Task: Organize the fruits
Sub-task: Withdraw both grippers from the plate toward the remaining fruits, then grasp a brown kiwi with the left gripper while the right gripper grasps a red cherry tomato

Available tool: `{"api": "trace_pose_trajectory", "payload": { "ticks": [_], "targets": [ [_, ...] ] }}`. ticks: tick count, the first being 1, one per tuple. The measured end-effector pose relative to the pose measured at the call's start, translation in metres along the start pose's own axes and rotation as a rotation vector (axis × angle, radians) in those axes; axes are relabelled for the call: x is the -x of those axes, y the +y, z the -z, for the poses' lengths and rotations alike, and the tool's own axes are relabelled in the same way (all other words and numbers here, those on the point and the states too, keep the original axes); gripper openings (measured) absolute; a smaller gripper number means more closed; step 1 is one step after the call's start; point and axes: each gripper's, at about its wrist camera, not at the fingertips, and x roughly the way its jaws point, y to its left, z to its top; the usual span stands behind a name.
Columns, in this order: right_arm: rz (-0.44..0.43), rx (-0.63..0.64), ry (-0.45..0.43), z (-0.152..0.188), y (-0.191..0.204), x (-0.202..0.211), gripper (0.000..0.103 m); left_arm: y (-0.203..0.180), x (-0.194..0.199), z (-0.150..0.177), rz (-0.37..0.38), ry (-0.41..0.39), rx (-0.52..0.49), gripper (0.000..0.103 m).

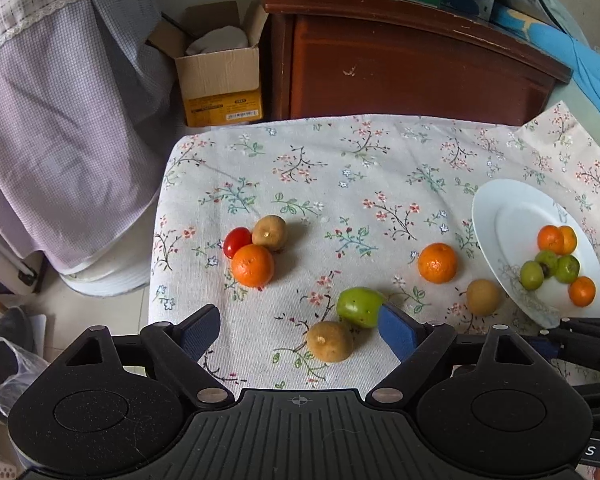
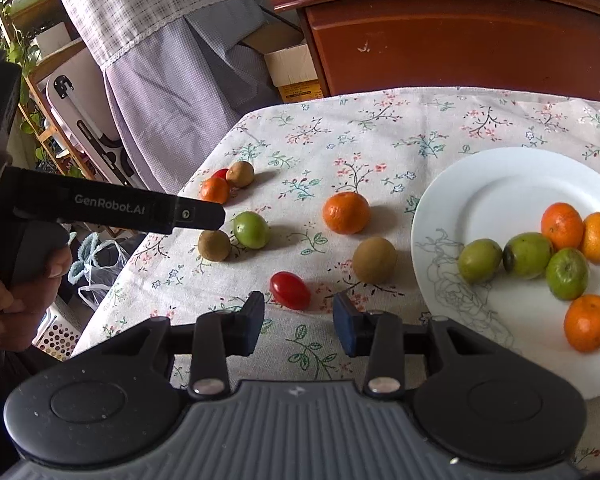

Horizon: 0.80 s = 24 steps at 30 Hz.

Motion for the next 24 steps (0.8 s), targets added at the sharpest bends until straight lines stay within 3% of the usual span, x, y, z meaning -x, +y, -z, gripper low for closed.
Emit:
{"api": "trace_pose_trajectory", "payload": {
  "ticks": [3,7,9,13,15,22,24],
  "targets": [
    [0.007,0.018,-0.007,0.0,0.002,-0.004,0.039,-0.001,-0.002,0.004,0.018,0.006,-0.023,0.081],
    [0.019,0.041,-0.011,0.001,0.004,-0.009,0.039,-0.002,-0.009,0.007,0.027,0.031,-0.037,0.07],
    [0.024,0.055,-0.017,0.001,0.006,-0.01,0.039,-0.004,-0.013,0.009,0.04,0.046,-0.044,0.06],
    [0.03,0.07,-0.027,0.0,0.008,-0.014,0.039,-0.008,-0.018,0.011,0.045,0.055,-0.062,0.054],
    [0.029,0.081,-0.029,0.0,0.01,-0.015,0.039,-0.009,-0.02,0.011,0.054,0.061,-0.065,0.046],
    [0.033,0.118,-0.035,0.0,0.016,-0.018,0.031,-0.015,-0.021,0.012,0.033,0.057,-0.092,0.04],
    [0.035,0.12,-0.037,0.001,0.016,-0.018,0.026,-0.016,-0.022,0.012,0.026,0.054,-0.097,0.034]
  ]
}}
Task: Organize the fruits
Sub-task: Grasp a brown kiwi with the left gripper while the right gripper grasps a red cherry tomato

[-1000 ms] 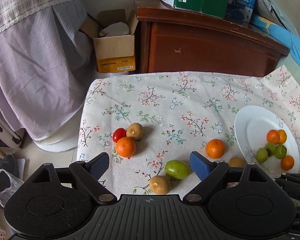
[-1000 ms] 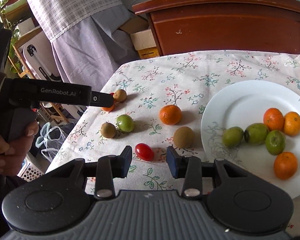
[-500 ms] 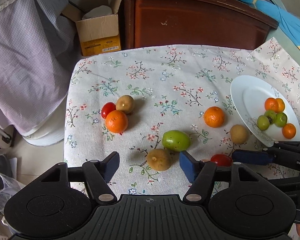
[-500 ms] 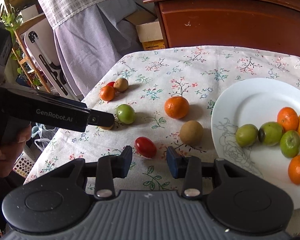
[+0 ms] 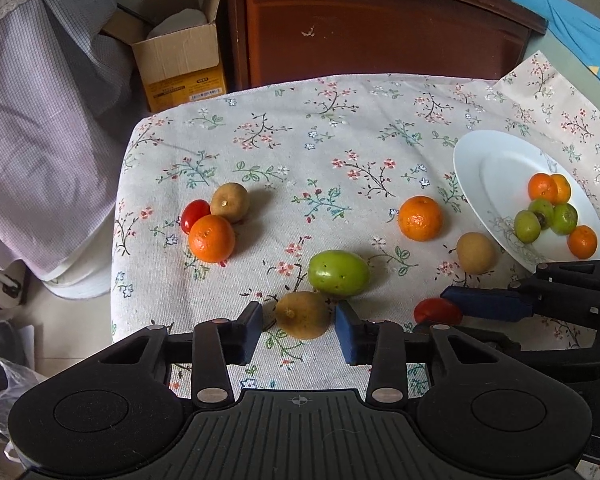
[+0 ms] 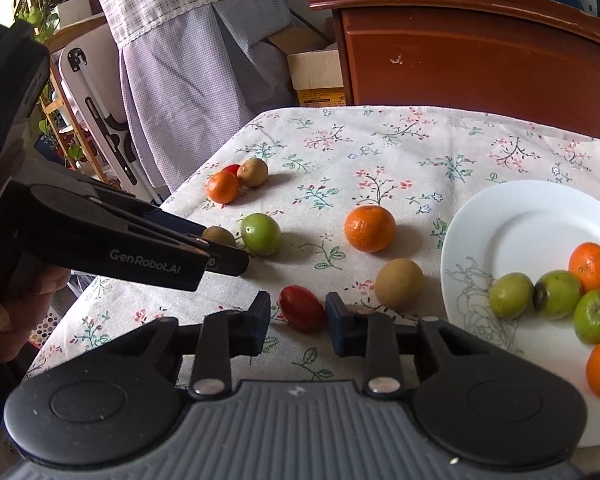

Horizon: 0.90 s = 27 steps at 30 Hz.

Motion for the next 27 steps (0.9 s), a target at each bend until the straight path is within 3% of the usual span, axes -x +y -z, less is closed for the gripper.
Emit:
{"api": "trace_pose_trajectory", "payload": {
  "ticks": [5,17,27],
  "targets": [
    [-0.005,-0.024,0.003,0.0,-0.003,0.001,0.023,-0.001,0.0,-0.002,-0.002,-0.003,0.013,0.026],
    [0.004,-0.092,-0.006,-0.004,-0.012,0.01,0.022,-0.001,0.012,-0.009,-0.031,-0.017,0.045,0.026],
    [0.01,-0.112,-0.033,-0.01,-0.015,0.022,0.021,-0.016,0.023,-0.019,-0.01,-0.059,0.053,0.026]
  ]
}}
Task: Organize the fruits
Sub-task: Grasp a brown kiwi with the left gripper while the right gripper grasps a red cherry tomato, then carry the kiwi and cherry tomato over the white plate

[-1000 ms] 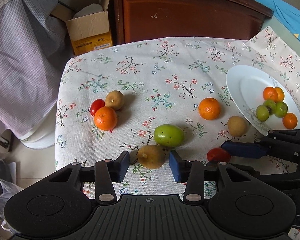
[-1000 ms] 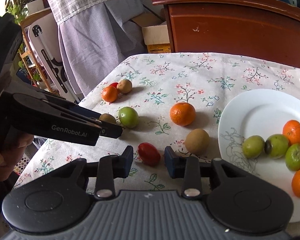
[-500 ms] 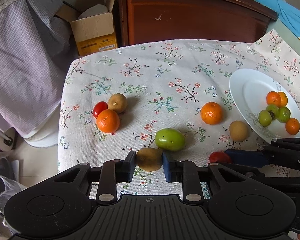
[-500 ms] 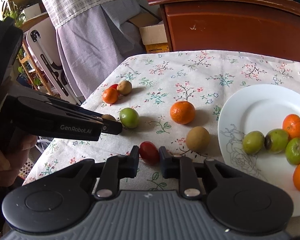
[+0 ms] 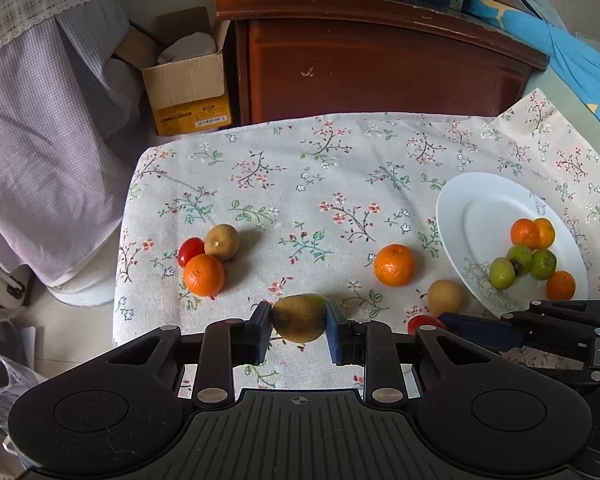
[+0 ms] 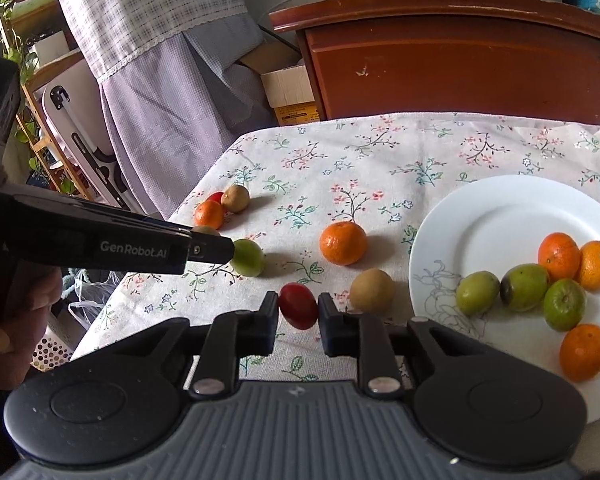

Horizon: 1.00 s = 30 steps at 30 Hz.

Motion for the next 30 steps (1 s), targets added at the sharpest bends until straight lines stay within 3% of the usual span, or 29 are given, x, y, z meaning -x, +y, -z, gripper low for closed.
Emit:
{"api": "trace_pose_trajectory", "payload": {
  "ticks": [12,30],
  "targets": [
    [0.034,-0.05,-0.083,-0.02,-0.016,0.026,0.021,-0.024,0.016,-0.019,0.01,-0.086,0.014,0.026],
    [0.15,-0.165,-0.2,-0.041,-0.065,0.058,0.017,-0.069,0.008,-0.044,0.129,-0.137,0.002,0.026]
  ]
}}
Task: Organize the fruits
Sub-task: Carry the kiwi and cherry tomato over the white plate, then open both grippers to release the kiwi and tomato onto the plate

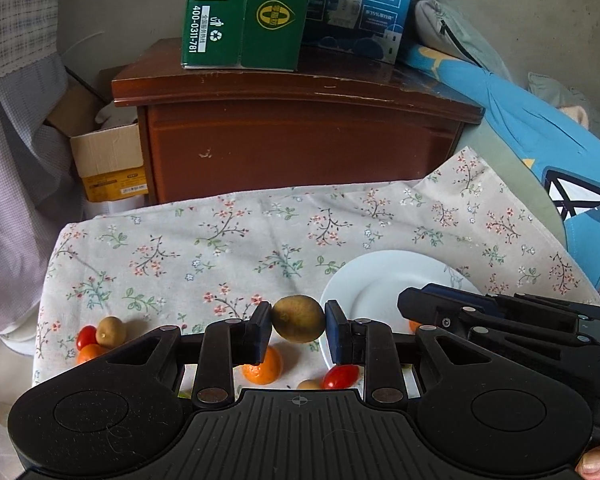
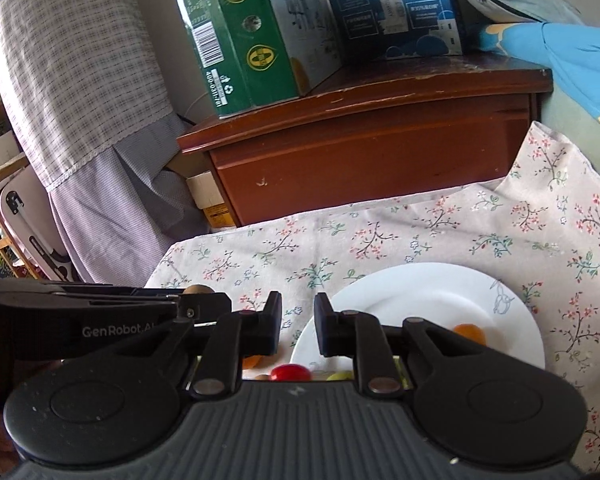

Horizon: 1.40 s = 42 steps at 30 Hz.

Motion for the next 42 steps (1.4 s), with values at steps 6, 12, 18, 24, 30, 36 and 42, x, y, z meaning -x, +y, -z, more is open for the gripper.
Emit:
{"api": "trace_pose_trajectory", "payload": {
  "ticks": [6,12,18,24,30,36,42],
  "targets": [
    [0.013,-0.065,0.029,0.002,-0.014,-0.004,0.019,0.009,-0.003,-0.002,-0.01,-0.002,0.056,0.026],
    [-0.049,-0.072,0.122,0.018,-0.008,-0.019,0.021,0.016,-0.004,-0.001,-0.038,0.002,0.079,0.026],
    [-0.108,-0.062,0.177,0.032,0.001,-0.033,0.023,0.017,-0.007,0.001,-0.041,0.01,0.079,0.026],
    [-0.11,-0.023,0.199,0.038,0.008,-0.042,0.026,0.018,-0.009,0.002,-0.045,0.015,0.086,0.026],
    [-0.015,0.039,0.168,0.039,0.012,-0.042,0.024,0.015,-0.013,0.003,-0.035,0.021,0.086,0.026],
    [0.125,0.081,0.097,0.033,0.012,-0.034,0.024,0.008,-0.018,0.004,0.035,0.025,0.082,0.026],
    [0.169,-0.004,0.078,0.021,-0.008,-0.022,0.025,-0.002,-0.027,0.005,0.059,0.038,0.073,0.026]
  ]
}}
